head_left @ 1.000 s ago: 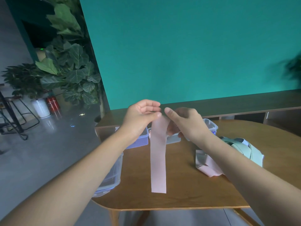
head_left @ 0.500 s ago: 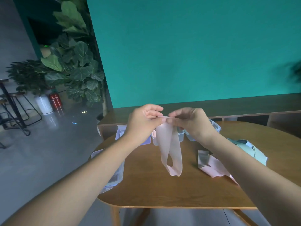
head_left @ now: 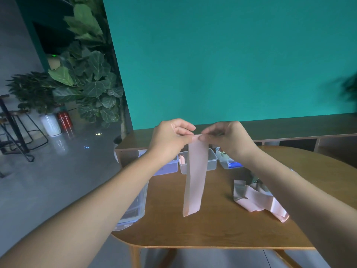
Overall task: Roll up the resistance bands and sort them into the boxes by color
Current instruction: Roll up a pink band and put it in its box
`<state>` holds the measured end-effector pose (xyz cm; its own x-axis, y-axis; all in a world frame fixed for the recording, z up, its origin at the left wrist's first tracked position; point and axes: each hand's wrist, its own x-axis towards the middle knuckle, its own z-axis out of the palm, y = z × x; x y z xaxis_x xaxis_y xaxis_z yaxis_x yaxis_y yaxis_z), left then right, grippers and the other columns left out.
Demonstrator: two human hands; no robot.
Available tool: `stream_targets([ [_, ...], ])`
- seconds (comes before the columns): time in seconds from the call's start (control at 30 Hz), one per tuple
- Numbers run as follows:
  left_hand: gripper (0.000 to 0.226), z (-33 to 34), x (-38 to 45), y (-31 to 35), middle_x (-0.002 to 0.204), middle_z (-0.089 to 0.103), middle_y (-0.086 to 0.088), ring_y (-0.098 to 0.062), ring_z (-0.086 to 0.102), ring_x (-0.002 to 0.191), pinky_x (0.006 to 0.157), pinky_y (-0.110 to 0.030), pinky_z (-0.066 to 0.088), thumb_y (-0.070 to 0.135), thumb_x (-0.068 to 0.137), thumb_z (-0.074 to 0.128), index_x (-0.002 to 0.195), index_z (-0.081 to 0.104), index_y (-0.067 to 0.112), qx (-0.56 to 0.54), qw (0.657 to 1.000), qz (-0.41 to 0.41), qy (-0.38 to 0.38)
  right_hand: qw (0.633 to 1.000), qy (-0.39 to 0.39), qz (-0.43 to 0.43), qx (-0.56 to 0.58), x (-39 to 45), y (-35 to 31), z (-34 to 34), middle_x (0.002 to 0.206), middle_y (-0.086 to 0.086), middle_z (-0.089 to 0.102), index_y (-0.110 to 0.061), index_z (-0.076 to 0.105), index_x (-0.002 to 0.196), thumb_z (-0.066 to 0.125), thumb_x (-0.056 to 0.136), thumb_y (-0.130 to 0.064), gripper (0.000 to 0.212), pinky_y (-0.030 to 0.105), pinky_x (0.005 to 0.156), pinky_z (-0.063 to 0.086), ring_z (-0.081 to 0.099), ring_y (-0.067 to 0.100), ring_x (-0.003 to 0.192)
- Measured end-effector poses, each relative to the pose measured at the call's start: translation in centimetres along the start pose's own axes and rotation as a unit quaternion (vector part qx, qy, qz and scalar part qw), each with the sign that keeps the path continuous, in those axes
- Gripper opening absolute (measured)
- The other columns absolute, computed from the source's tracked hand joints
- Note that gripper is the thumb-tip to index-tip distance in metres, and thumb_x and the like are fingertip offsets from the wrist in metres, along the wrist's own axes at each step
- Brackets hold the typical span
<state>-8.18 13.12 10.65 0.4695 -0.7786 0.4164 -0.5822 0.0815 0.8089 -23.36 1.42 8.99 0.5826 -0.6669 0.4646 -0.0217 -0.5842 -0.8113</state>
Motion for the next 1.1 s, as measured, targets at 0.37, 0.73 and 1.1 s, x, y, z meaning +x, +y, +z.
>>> stream_targets([
  [0.37,0.018,-0.6,0.2,1.1,0.081,0.077,0.013,-0.007,0.072,0.083,0.089,-0.030,0.056,0.019,0.081,0.084,0.095,0.076,0.027,0.037,0.999,0.011,-0.006,1.000,-0.014,0.022,0.014,0.3,-1.2,-0.9,0.073,-0.003,0.075,-0.015,0.078,0.083,0.088,0.078,-0.020,0.012,0.019,0.063,0.050,0.066,0.009,0.063],
  [0.73,0.008,0.6,3.2,-1.4,0.084,0.076,0.013,-0.005,0.070,0.080,0.072,-0.021,0.054,0.027,0.088,0.077,0.096,0.079,0.027,0.164,0.984,0.017,-0.071,0.998,-0.043,0.039,-0.021,2.0,0.8,-0.6,0.065,-0.009,0.074,-0.012,0.078,0.084,0.085,0.080,-0.015,0.008,0.008,0.052,0.044,0.066,0.002,0.055],
  [1.1,0.010,5.3,11.0,-7.2,0.076,0.077,-0.006,-0.022,0.076,0.073,0.081,-0.042,0.062,0.009,0.087,0.074,0.080,0.076,0.016,0.130,0.988,-0.015,-0.077,0.991,-0.064,0.112,-0.046,8.9,7.8,0.8,0.090,0.016,0.075,-0.004,0.070,0.097,0.076,0.089,-0.015,0.014,0.036,0.063,0.063,0.075,0.031,0.081],
])
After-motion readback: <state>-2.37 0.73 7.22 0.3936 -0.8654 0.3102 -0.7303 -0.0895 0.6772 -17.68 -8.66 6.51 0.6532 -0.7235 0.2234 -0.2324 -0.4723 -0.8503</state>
